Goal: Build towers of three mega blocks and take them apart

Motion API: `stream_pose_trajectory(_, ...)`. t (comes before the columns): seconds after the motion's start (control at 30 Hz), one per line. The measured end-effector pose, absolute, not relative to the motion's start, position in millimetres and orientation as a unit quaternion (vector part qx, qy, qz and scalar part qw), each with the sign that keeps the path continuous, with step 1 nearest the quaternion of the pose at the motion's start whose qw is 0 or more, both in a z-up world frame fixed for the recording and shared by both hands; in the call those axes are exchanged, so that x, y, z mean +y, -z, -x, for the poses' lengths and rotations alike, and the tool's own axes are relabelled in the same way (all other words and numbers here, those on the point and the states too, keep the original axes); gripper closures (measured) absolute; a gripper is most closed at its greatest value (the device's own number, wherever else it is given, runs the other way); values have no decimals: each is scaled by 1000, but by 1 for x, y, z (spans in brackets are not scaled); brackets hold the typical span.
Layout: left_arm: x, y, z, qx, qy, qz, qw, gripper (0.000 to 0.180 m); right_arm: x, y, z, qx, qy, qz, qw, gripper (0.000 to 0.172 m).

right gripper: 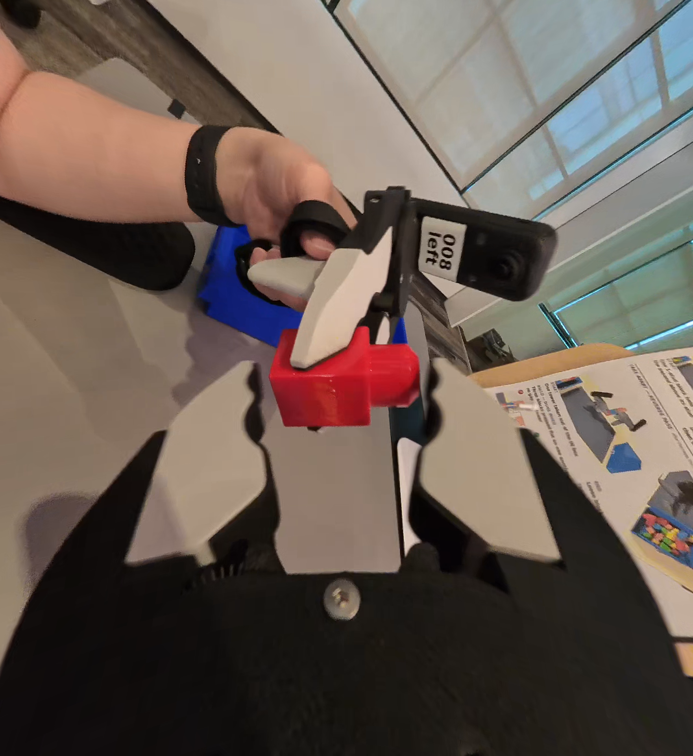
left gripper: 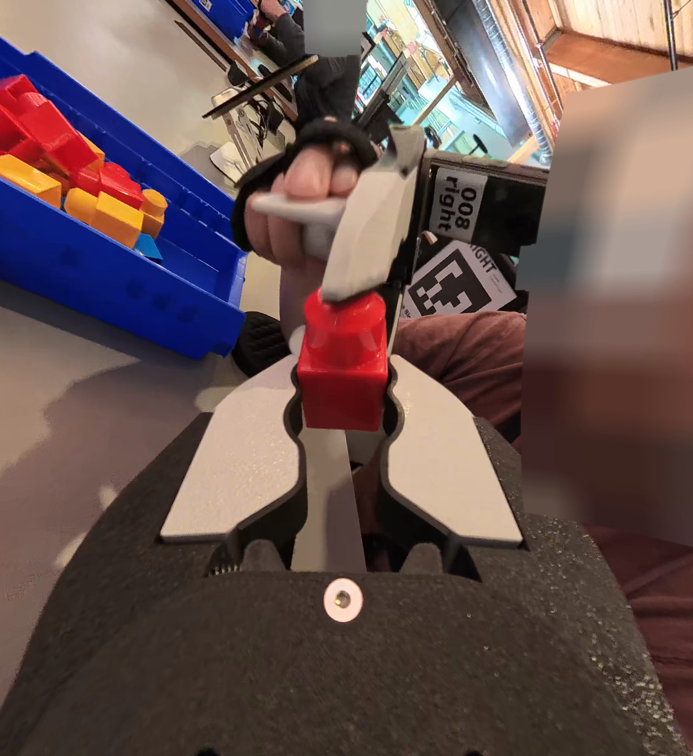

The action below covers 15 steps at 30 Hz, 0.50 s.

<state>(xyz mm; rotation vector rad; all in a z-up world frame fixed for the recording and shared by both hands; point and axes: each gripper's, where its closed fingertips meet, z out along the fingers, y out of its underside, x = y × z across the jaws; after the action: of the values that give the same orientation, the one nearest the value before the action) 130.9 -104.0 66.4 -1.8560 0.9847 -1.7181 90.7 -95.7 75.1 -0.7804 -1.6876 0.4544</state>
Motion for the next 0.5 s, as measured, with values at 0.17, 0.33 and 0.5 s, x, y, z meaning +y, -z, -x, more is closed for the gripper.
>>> stream_pose_trajectory(0.17, -107, -86, -126, 332, 657, 646, 202, 141, -80, -96, -122, -703, -181, 349, 593, 103)
stream_pose_trajectory(0.33, -78, -108, -72, 291, 590, 676, 332, 135, 20, -51, -234, -632, -128, 594, 481, 104)
stream_pose_trajectory(0.5, -41, -118, 35, 170, 404, 755, 487, 134, 90, 46, -316, -565, -27, 760, 321, 103)
